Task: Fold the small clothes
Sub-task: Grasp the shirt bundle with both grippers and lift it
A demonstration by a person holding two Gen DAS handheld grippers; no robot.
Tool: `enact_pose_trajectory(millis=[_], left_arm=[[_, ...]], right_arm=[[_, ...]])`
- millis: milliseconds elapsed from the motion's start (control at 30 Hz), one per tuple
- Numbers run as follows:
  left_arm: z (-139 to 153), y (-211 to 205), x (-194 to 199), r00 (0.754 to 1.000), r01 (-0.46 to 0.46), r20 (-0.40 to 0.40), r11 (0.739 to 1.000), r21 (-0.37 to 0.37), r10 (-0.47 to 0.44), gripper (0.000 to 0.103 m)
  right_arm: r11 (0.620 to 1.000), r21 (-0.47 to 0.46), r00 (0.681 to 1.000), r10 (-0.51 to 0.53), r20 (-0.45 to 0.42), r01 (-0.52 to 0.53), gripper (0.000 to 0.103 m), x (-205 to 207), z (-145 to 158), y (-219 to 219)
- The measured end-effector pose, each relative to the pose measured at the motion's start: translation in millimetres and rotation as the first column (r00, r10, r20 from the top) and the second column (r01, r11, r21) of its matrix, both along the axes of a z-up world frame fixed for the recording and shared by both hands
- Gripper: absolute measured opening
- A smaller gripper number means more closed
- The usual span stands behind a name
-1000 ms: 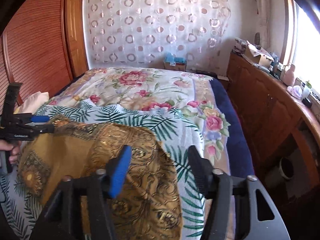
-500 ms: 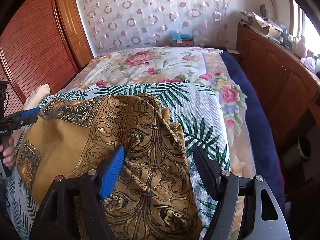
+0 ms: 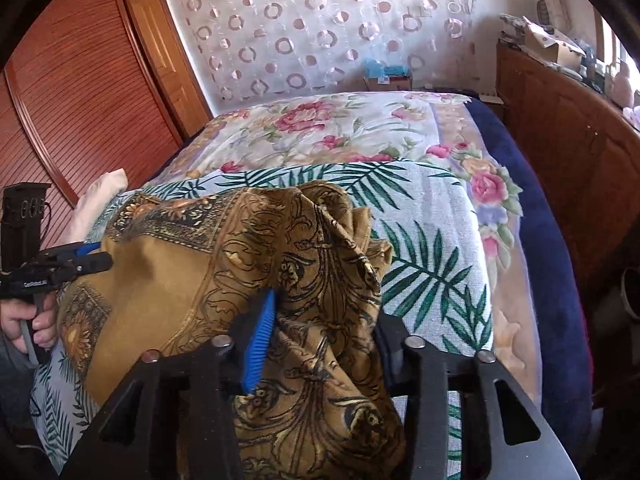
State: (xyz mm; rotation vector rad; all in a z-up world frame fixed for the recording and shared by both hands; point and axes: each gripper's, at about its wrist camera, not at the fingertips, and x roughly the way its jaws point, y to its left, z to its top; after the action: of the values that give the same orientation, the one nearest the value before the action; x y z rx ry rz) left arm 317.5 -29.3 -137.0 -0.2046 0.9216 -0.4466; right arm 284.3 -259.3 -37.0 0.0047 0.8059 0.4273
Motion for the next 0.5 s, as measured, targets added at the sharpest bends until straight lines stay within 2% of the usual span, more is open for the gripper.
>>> enact_pose_trajectory(millis=[33,100,167,267,367,500], left_arm=[[-0.3,-0.1,0.5,1.0,0.01,-0.013,0.999,-0.03,-0.01,0.044],[-0.7,0.1,2.0,0.999,0.02,-0.027,0.998,-0.067,-0.021,0.022],[5.1,-1.0,-1.7,0.999,0.03,-0.011,0.997,-0.077,-0.031,0.012],[31.5,1.6,-16.0,0.997,-0.001,0.075,0.997,-0.072,0.006,0.009],[62.3,7.6,-34.2,0.984,-0.029,0.173,0.997,-0.068,0.041,0.008],[92.9,33.4,-55.8,0.962,-0.088,0.256,0.994,-0.059,0.101,0.008]], right_arm=[[1.0,0.005,1.0,0.009,0.0,-0.009,0.031,-0.4,-0.3,0.3],[1.0,0.001,1.0,0.015,0.01,-0.015,0.022,-1.7,0.7,0.9],[1.0,-0.015,0.999,0.023,0.043,-0.022,0.016,-5.8,4.2,2.2],[1.0,-0.01,0.993,0.01,0.121,-0.009,0.014,-17.4,15.1,2.8],[1.0,-0.016,0.979,0.006,0.205,-0.003,0.014,-30.7,30.8,13.5],[0.998,-0.016,0.952,0.066,0.3,-0.064,0.013,-40.1,56.8,42.5]])
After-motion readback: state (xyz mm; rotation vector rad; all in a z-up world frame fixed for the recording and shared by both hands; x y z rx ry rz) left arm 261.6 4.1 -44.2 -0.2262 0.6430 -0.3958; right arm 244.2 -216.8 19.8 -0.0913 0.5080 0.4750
